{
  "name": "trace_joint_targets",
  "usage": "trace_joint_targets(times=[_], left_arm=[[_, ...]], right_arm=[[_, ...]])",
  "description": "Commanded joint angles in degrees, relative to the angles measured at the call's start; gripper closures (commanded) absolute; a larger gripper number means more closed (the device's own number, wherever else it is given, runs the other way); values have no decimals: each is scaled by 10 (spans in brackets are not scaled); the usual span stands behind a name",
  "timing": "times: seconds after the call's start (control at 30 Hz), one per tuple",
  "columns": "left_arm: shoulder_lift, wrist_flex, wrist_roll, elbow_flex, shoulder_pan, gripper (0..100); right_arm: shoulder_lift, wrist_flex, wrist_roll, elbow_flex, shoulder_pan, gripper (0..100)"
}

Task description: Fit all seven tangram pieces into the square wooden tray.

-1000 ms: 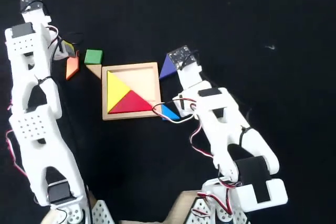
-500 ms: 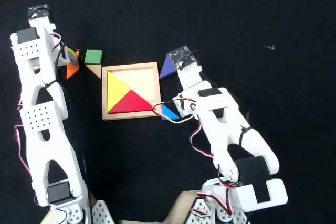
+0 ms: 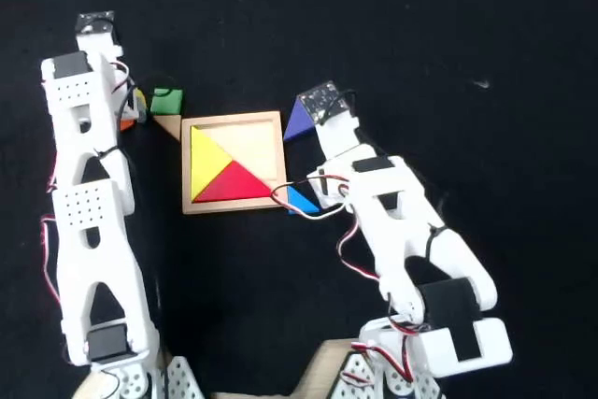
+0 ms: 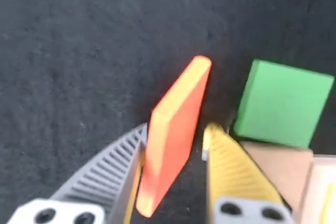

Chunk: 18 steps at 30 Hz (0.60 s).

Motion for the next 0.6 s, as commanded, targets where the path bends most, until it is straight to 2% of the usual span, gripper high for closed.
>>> trace_joint_targets(times=[0.0,0.07,0.27,0.4,0.57], left_arm=[[1,-3,-17,-7,14,773],[1,-3,-19,-7,15,757],[-4,28,-19,-36,44,838],[-1,86,-17,-138,80,840],[-11,87,-15,-137,87,840]], right_arm=[[-1,-10,7,-11,-7,987],[-1,-10,7,-11,-7,987],[-1,-10,7,-11,-7,987],[-1,-10,7,-11,-7,987],[-1,-10,7,-11,-7,987]])
